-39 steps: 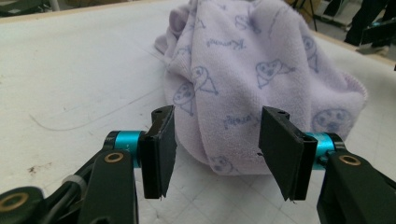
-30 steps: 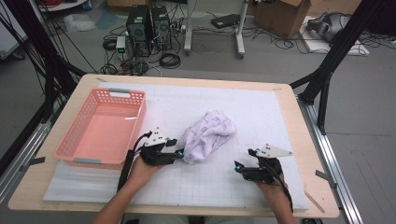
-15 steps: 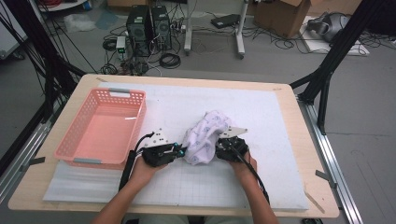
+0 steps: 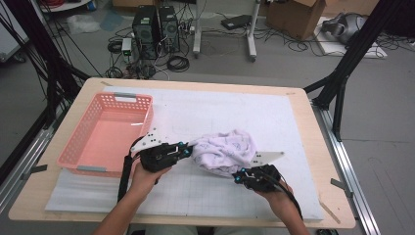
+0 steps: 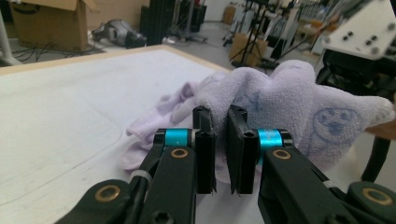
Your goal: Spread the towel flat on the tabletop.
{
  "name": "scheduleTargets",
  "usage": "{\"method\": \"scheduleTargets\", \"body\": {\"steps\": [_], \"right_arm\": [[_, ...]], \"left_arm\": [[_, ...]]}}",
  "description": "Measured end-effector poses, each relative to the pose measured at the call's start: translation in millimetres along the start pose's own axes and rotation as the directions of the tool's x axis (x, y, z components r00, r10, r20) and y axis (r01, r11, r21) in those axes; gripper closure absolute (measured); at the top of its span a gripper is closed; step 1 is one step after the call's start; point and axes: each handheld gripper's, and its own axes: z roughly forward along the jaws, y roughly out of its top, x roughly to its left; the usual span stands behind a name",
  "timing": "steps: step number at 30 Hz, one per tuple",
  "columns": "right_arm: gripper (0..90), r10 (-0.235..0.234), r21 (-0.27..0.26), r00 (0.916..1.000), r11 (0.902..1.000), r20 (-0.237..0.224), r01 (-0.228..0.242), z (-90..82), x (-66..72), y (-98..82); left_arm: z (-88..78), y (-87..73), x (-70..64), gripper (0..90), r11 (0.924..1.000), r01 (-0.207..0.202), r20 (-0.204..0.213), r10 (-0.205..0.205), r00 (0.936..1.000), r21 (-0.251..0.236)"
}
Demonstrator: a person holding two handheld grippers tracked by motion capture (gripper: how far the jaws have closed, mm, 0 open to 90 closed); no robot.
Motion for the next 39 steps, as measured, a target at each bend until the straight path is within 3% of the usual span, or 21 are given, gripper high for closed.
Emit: {"method": "scheduleTargets", "body": {"steps": [2, 3, 5, 7, 8, 9, 10, 11, 12, 15, 18, 20, 21, 24, 27, 29, 31, 33, 36, 38, 39], "right_arm": [[83.7, -0.009, -0.041, 0.9995, 0.9991, -0.032, 0.007, -10.2, 6.6, -3.6], [80.8, -0.016, -0.056, 0.9997, 0.9983, -0.019, 0.015, -14.2, 9.0, -4.6], [64.7, -0.002, -0.087, 0.9997, 0.9962, 0.025, 0.004, -20.1, 9.2, -4.7], [48.0, 0.055, -0.159, 0.9937, 0.9866, 0.098, -0.039, -26.4, 4.2, -1.3], [42.3, 0.081, -0.196, 0.9857, 0.9793, 0.148, -0.051, -29.2, 1.7, 1.9], [39.6, 0.097, -0.219, 0.9723, 0.9746, 0.213, -0.050, -29.5, 0.1, 6.5], [39.8, 0.090, -0.201, 0.9567, 0.9789, 0.277, -0.034, -26.7, -0.7, 12.0], [39.6, 0.061, -0.165, 0.9475, 0.9863, 0.314, -0.009, -20.7, -3.0, 17.4], [39.6, 0.035, -0.124, 0.9446, 0.9923, 0.326, 0.006, -12.6, -5.8, 22.1], [43.4, 0.032, -0.053, 0.9548, 0.9985, 0.295, -0.018, 9.8, -20.1, 29.1], [71.5, 0.015, -0.004, 0.9645, 0.9999, 0.264, -0.014, 16.5, -34.3, 35.1], [77.5, -0.003, 0.004, 0.9606, 1.0000, 0.278, 0.002, 13.2, -44.3, 44.5], [78.4, -0.016, 0.007, 0.9545, 0.9999, 0.298, 0.014, 11.4, -48.8, 50.1], [78.9, -0.008, -0.005, 0.9288, 0.9999, 0.370, 0.011, 7.9, -63.0, 66.2], [78.9, 0.002, -0.017, 0.8920, 0.9998, 0.452, 0.006, 8.3, -78.4, 80.0], [78.9, 0.026, -0.031, 0.8664, 0.9994, 0.499, -0.012, 8.4, -89.7, 86.1], [79.1, 0.093, -0.070, 0.8321, 0.9954, 0.547, -0.065, 7.3, -102.3, 89.1], [79.3, 0.208, -0.154, 0.8000, 0.9773, 0.563, -0.145, 5.1, -114.5, 90.7], [79.1, 0.270, -0.200, 0.7453, 0.9622, 0.610, -0.184, 3.2, -128.3, 94.0], [71.7, 0.300, -0.240, 0.7028, 0.9528, 0.645, -0.186, -0.2, -131.6, 93.4], [63.4, 0.312, -0.252, 0.6931, 0.9486, 0.650, -0.191, -2.2, -132.3, 92.5]], "left_arm": [[2.3, 4.1, -3.0, 82.4, 0.9999, -0.014, 0.011, 0.014, 0.9998, -0.003], [4.1, 6.6, -4.7, 82.4, 0.9995, -0.032, 0.005, 0.032, 0.9995, -0.002], [7.0, 10.8, -4.8, 82.4, 0.9990, -0.043, -0.010, 0.042, 0.9990, -0.011], [11.3, 13.2, -2.8, 82.4, 0.9993, -0.033, -0.025, 0.032, 0.9992, -0.016], [14.3, 14.0, -1.8, 82.4, 0.9992, -0.038, -0.032, 0.038, 0.9988, -0.011], [17.9, 14.9, -1.0, 82.4, 0.9991, -0.043, -0.040, 0.043, 0.9983, -0.003], [21.7, 15.8, 0.3, 82.4, 0.9990, -0.045, -0.051, 0.046, 0.9976, 0.005], [25.1, 16.7, 1.7, 82.4, 0.9989, -0.045, -0.064, 0.046, 0.9969, 0.010], [28.1, 17.6, 3.2, 82.4, 0.9992, -0.038, -0.075, 0.039, 0.9964, 0.010], [36.0, 22.7, 7.2, 82.3, 0.9997, -0.024, -0.098, 0.024, 0.9949, 0.008], [42.6, 28.6, 12.8, 82.4, 0.9997, -0.021, -0.129, 0.022, 0.9914, 0.012], [46.2, 31.2, 18.3, 82.4, 1.0000, -0.008, -0.152, 0.008, 0.9883, 0.001], [48.0, 32.0, 21.2, 82.4, 1.0000, 0.003, -0.162, -0.004, 0.9867, -0.006], [53.5, 30.4, 26.4, 82.3, 0.9966, 0.067, -0.168, -0.074, 0.9829, -0.048], [59.1, 26.6, 28.3, 80.9, 0.9993, 0.036, -0.204, -0.038, 0.9782, -0.013], [61.3, 24.3, 30.5, 72.1, 0.9990, 0.044, -0.218, -0.044, 0.9749, -0.001], [62.3, 22.2, 33.0, 56.7, 0.9966, 0.081, -0.206, -0.077, 0.9756, 0.011], [62.1, 20.8, 33.9, 48.5, 0.9958, 0.082, -0.197, -0.072, 0.9777, 0.041], [59.3, 19.9, 30.6, 44.1, 0.9962, 0.047, -0.187, -0.033, 0.9818, 0.074], [56.9, 17.3, 28.1, 42.4, 0.9946, 0.032, -0.168, -0.015, 0.9857, 0.098], [56.2, 14.7, 27.1, 41.0, 0.9933, 0.029, -0.155, -0.011, 0.9879, 0.112]]}}
